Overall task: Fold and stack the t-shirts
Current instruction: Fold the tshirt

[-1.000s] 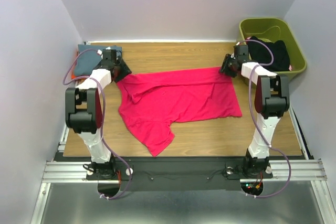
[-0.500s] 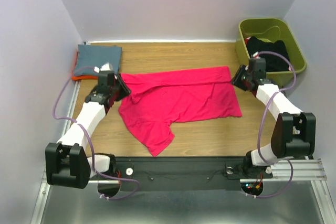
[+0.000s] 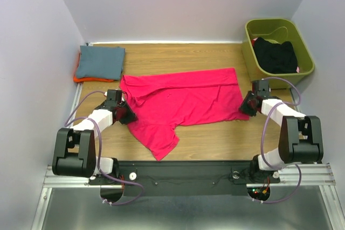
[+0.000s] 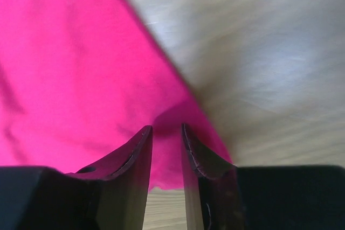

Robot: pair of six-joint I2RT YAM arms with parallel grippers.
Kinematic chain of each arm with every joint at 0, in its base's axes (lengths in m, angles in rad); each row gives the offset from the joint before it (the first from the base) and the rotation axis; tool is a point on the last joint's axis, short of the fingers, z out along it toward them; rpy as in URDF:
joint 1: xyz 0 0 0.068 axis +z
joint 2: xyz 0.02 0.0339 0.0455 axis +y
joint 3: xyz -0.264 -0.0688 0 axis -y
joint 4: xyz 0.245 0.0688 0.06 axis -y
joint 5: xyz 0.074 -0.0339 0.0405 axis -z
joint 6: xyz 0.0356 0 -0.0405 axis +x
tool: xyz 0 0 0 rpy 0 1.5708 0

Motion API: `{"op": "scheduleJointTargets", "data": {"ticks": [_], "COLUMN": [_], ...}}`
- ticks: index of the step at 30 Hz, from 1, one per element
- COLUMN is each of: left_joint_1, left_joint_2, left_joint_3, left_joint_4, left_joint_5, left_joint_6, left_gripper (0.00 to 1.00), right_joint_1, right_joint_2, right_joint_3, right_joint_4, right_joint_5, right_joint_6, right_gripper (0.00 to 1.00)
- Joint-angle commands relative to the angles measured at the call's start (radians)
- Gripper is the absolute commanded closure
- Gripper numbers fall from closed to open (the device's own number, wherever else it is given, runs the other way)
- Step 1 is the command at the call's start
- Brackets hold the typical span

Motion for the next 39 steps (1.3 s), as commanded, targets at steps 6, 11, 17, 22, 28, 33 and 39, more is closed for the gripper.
{"op": "scheduleJointTargets", "data": {"ticks": [6, 11, 17, 22, 28, 33, 39], "left_joint_1": [0.108, 0.131, 0.119, 0.119, 0.027, -0.079, -0.105], "left_joint_2": [0.021, -0.043, -0.214, -0.26, -0.213, -0.102, -0.061], "left_joint_3": [-0.016, 0.027, 0.093, 0.11, 0.103, 0.1, 0.089], "left_joint_4": [-0.01, -0.064, -0.199, -0.329, -0.366, -0.36, -0.331], "left_joint_5": [0.033, 0.046, -0.003, -0.1, -0.119, -0.154, -0.165], "left_joint_6": [0.039, 0.056, 0.052, 0.081, 0.061, 0.023, -0.002], "left_gripper": [0.76, 0.68, 0.45, 0.29, 0.29, 0.35, 0.41], "right_joint_1": [-0.124, -0.141, -0.14, -0.14, -0.14, -0.14, -0.14], "right_joint_2": [-0.049, -0.074, -0.179, -0.251, -0.295, -0.304, -0.307], "right_joint_3": [-0.074, -0.065, -0.022, -0.025, -0.036, -0.027, -0.032], "right_joint_4": [-0.046, -0.05, -0.101, -0.159, -0.208, -0.219, -0.222], "right_joint_5": [0.073, 0.002, -0.084, -0.09, -0.093, -0.099, -0.099], "right_joint_6": [0.05, 0.042, 0.019, -0.002, -0.016, -0.024, -0.028], "right_gripper": [0.66, 0.65, 0.6, 0.48, 0.23, 0.19, 0.19]}}
